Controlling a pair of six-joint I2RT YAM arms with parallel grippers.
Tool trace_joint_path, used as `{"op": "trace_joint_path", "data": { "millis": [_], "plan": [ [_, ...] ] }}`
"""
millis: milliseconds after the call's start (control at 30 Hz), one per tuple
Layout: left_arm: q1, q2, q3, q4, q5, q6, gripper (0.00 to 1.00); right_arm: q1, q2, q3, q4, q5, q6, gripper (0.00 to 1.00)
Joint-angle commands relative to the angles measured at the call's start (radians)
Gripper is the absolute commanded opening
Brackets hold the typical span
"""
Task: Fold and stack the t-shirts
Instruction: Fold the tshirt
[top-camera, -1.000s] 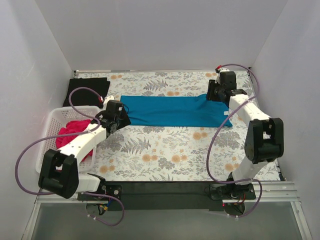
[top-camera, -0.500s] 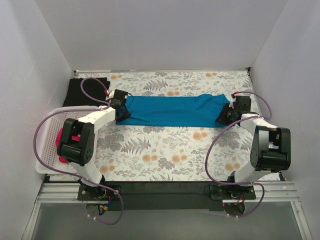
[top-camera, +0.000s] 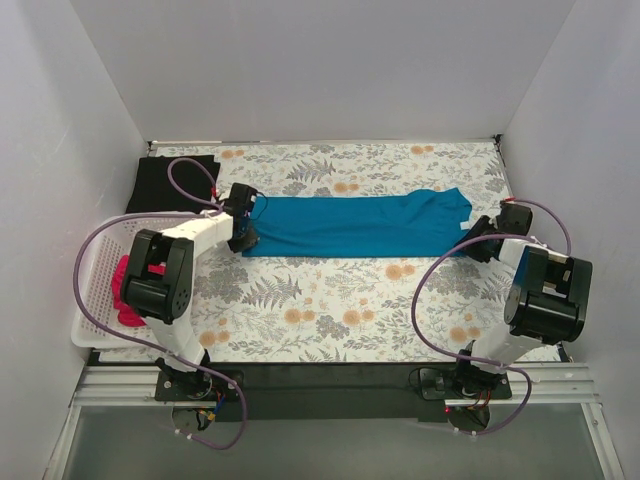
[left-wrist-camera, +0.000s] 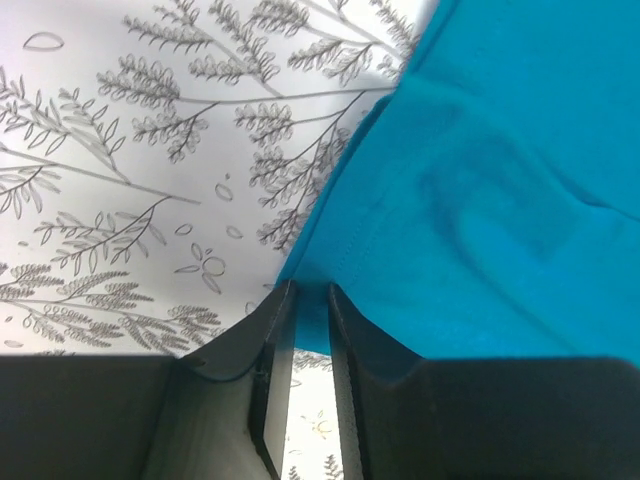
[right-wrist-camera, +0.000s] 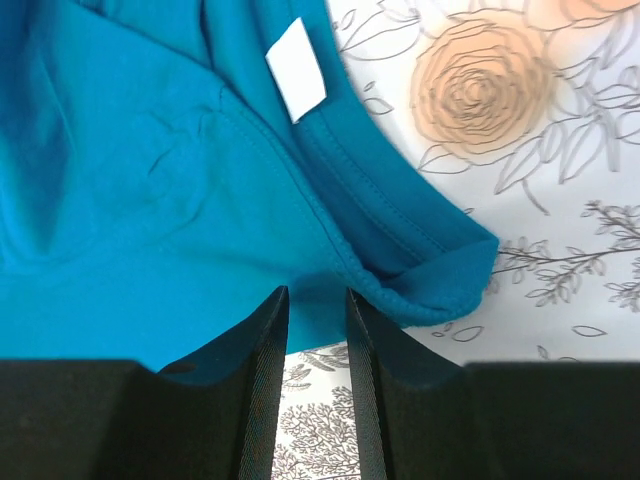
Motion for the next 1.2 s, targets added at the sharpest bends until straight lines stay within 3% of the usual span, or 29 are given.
{"op": "trace_joint_path", "data": {
  "millis": [0,267,467,567,767,900,1167],
  "plan": [
    [0.002,-0.017,-0.049,-0.143,0.000,-0.003,0.18,-0.031,0.002,-0.015,-0.046,0.096,-0.002,0.37],
    [-0.006,-0.246,-0.251,-0.168,0.089,-0.039,0.14,-0.031,-0.142,-0.054,-0.077,0.127,0.000,0.38],
    [-0.023,-0.392,-0.248,-0.174,0.110,-0.066,0.31,0.093,-0.296,-0.037,-0.061,0.172,-0.043,0.39],
    [-0.024,-0.427,-0.214,-0.179,0.107,-0.067,0.38,0.263,-0.317,-0.002,-0.017,0.148,-0.105,0.40],
    [-0.024,-0.432,-0.206,-0.113,0.136,-0.078,0.36,0.528,-0.145,0.120,0.058,-0.086,-0.186,0.40],
    [-0.037,-0.371,-0.206,-0.076,0.158,-0.070,0.28,0.663,-0.005,0.210,0.106,-0.133,-0.201,0.40],
    [-0.049,-0.236,-0.238,-0.091,0.141,-0.047,0.13,0.707,0.256,0.339,0.111,-0.121,-0.157,0.40]
  ]
}}
